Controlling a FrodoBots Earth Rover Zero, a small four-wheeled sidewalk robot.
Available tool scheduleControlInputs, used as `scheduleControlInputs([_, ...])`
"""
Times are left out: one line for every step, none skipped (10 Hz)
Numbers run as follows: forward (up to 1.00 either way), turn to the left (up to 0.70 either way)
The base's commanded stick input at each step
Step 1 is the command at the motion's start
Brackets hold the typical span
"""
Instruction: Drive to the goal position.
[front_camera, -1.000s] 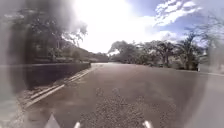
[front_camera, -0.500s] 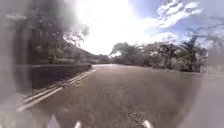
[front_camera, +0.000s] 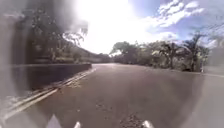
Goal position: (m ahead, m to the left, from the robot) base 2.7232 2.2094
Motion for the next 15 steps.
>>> scheduleControlInputs([0.50, 0.00])
scheduleControlInputs([0.50, 0.00])
scheduleControlInputs([0.50, 0.00])
scheduleControlInputs([0.50, 0.00])
scheduleControlInputs([0.50, 0.00])
scheduleControlInputs([0.50, 0.00])
scheduleControlInputs([0.50, 0.00])
scheduleControlInputs([0.50, 0.00])
scheduleControlInputs([0.50, 0.00])
scheduleControlInputs([0.50, 0.00])
scheduleControlInputs([0.50, 0.00])
scheduleControlInputs([0.50, 0.00])
scheduleControlInputs([0.50, 0.00])
scheduleControlInputs([0.50, 0.00])
scheduleControlInputs([0.50, 0.00])
